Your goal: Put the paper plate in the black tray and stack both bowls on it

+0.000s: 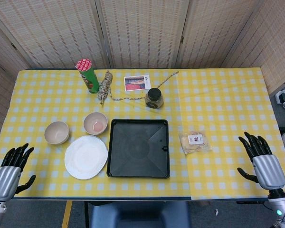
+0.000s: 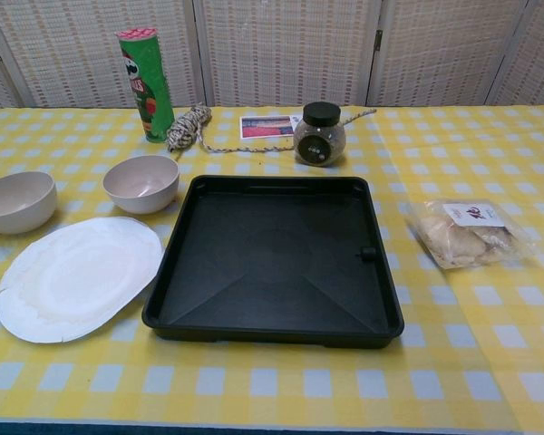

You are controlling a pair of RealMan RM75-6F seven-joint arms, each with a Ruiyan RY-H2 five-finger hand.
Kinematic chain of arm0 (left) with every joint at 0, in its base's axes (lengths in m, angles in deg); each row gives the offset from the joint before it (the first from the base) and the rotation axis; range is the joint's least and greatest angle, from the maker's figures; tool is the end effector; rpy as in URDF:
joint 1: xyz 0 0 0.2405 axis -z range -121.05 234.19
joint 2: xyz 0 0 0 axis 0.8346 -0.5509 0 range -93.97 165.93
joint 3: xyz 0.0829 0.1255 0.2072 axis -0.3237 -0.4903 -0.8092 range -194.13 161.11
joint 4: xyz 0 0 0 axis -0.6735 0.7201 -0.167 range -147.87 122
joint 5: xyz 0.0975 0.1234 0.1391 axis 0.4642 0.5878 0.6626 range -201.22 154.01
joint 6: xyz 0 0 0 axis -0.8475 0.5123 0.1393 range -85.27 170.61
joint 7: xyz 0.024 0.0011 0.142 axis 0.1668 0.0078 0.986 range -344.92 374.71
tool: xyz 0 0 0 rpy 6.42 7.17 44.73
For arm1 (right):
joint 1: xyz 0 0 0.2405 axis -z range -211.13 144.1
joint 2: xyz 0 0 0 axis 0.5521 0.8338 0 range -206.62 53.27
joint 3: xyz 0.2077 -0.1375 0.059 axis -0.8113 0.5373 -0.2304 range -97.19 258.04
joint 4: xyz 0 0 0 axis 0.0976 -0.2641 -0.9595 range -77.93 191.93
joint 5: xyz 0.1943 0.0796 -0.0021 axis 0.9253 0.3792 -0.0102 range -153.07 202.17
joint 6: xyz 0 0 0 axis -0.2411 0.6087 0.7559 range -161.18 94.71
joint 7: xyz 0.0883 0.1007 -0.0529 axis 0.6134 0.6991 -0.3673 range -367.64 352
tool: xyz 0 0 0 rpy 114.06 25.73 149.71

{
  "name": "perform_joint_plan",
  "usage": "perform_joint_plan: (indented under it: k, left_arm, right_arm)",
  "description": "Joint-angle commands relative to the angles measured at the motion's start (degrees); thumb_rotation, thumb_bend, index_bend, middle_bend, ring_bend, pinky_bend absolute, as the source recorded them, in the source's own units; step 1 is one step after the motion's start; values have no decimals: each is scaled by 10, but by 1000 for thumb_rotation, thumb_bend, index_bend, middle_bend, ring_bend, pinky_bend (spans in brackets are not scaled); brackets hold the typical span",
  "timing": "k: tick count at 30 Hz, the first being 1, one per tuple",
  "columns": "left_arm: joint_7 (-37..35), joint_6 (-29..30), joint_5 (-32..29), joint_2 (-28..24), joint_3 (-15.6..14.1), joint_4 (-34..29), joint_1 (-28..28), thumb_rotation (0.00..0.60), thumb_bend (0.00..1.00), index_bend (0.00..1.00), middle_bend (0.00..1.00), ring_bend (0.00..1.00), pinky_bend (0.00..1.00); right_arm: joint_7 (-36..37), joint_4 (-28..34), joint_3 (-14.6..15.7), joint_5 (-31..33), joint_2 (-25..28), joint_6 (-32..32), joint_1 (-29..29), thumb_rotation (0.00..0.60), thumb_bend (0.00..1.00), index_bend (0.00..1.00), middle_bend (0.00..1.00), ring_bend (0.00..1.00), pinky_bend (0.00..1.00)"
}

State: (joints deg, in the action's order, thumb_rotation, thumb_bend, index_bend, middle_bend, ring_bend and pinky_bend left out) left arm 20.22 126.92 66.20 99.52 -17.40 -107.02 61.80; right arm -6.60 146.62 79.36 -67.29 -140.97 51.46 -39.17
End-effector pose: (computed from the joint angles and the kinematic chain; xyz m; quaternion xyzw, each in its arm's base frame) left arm -0.3021 0.1679 0.1453 -0.6447 -0.3700 -0.3575 0.5654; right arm -0.3074 -0.1786 0.1514 0.6379 -0.3651 0.3911 0.5539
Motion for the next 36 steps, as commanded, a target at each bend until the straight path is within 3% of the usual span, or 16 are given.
perform_joint_plan:
  k: [1, 6, 12, 15, 18, 20, 21, 23, 26, 30, 36]
  left_arm:
    - [32, -5, -20, 1, 4, -13, -3, 600, 355, 8, 22, 12, 76]
    - [42, -3, -2, 7, -2, -19, -2, 600, 354, 8, 22, 9, 76]
    - [45, -6, 48, 0, -35, -33, -4, 600, 354, 12, 22, 6, 138]
    - [40, 0, 76, 4, -45, -26, -5, 600, 353, 27, 120, 39, 198]
    - [37, -1, 98, 15, -53, -11, -2, 600, 330, 43, 334, 231, 385]
    - [44, -7, 104, 23, -57, -5, -1, 600, 319, 79, 485, 410, 554]
    - [51, -4, 112, 31, -57, 2, 0, 600, 317, 122, 548, 478, 608]
    - [68, 11, 131, 52, -53, 24, -1, 600, 304, 300, 751, 672, 764]
    - [76, 34, 162, 87, -53, 61, -3, 600, 290, 458, 958, 891, 953]
    - [57, 37, 187, 115, -65, 93, 1, 600, 287, 506, 1000, 985, 1000]
    - [31, 43, 190, 159, -63, 135, 4, 600, 288, 527, 1000, 1000, 1000]
  right_arm:
    - [3, -2, -1, 2, 0, 3, 1, 600, 235, 0, 0, 0, 0]
    - [9, 2, 5, -10, 6, 20, 11, 600, 234, 0, 0, 0, 0]
    - [2, 1, 12, -20, 2, 23, 13, 600, 235, 0, 0, 0, 0]
    - [-3, 3, 14, -21, 1, 19, 13, 600, 235, 0, 0, 0, 0]
    - [-6, 6, 12, -24, 0, 25, 14, 600, 235, 0, 0, 0, 0]
    - [-8, 5, 11, -23, -3, 26, 14, 600, 234, 0, 0, 0, 0]
    - [-10, 4, 10, -22, -4, 23, 13, 600, 234, 0, 0, 0, 0]
    - [-13, 4, 10, -17, -6, 16, 10, 600, 234, 0, 0, 0, 0]
    - [-19, 5, 10, -10, -6, 0, 5, 600, 235, 0, 0, 0, 0]
    - [-28, 8, 11, -9, -7, -3, 4, 600, 234, 0, 0, 0, 0]
    - [-31, 7, 10, -4, -9, -4, 5, 600, 234, 0, 0, 0, 0]
